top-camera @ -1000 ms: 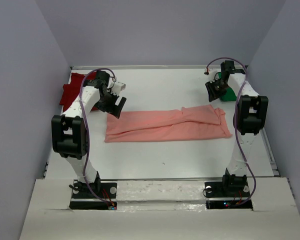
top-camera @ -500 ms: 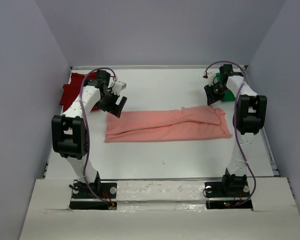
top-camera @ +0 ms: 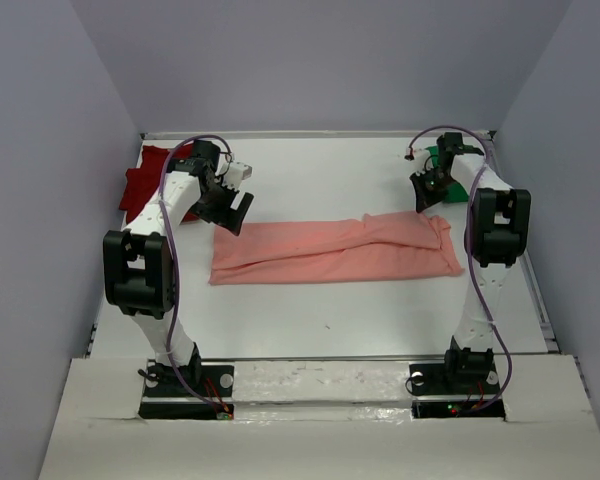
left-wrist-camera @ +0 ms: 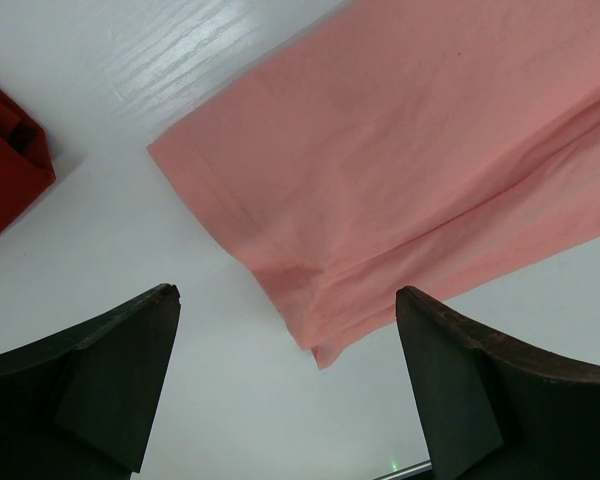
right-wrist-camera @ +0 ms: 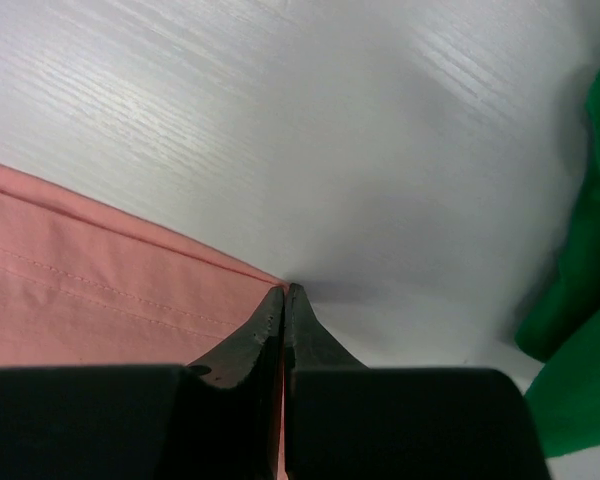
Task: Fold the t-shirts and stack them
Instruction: Fold the other side of the tshirt into a rectangle
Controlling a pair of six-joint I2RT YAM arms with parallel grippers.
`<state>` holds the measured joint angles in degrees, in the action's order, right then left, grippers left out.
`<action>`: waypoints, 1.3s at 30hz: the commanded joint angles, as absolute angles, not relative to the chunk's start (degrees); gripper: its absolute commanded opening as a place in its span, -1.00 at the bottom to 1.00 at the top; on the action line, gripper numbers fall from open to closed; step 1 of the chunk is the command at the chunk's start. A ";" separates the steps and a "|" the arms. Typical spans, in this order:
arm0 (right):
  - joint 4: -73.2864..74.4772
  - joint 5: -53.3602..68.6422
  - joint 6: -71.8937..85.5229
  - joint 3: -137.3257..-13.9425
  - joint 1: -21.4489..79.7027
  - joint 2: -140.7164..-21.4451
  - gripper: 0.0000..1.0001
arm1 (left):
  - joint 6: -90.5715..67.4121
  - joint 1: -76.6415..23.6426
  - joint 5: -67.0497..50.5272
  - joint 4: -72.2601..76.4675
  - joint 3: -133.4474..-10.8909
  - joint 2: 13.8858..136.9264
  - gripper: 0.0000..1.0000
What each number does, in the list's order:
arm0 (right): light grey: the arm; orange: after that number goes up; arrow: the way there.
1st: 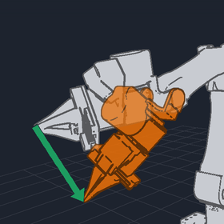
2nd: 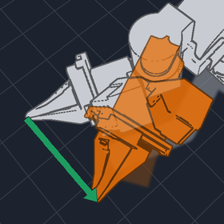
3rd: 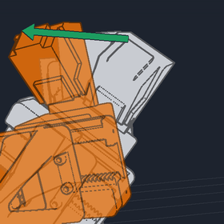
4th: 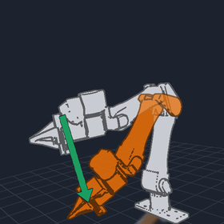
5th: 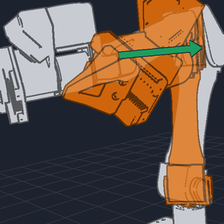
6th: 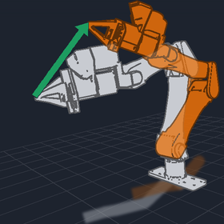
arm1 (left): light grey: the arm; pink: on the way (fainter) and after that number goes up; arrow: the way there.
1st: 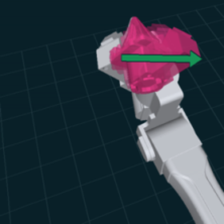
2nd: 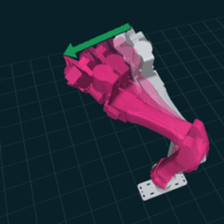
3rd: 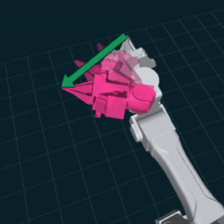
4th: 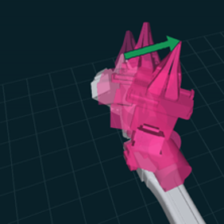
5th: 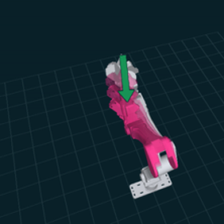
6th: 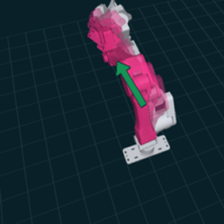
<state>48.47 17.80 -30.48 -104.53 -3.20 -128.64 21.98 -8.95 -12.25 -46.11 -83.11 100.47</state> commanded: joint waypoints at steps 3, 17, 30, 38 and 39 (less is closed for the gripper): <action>47.72 17.67 -30.59 -104.59 -2.90 -128.15 -1.00 | 21.71 -9.23 -12.92 -47.29 -84.29 99.93 0.98; 55.19 20.47 -30.32 -106.35 -2.90 -112.79 -1.00 | 20.92 -10.19 -14.33 -47.55 -85.69 98.26 0.98; 61.08 18.10 -31.82 -96.60 -2.90 -97.48 -1.00 | 20.83 -10.72 -14.50 -47.64 -85.60 96.42 0.98; 66.71 20.56 -33.05 -88.88 -2.90 -92.47 -1.00 | 21.01 -10.90 -14.33 -47.64 -84.90 96.24 0.98; 67.06 20.74 -33.13 -87.99 -2.90 -92.20 -1.00 | 21.01 -10.99 -14.33 -47.64 -84.99 96.33 0.98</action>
<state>62.96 19.03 -31.90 -91.42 -3.18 -96.71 21.50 -10.55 -13.54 -46.19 -83.42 99.66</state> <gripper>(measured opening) 0.012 0.989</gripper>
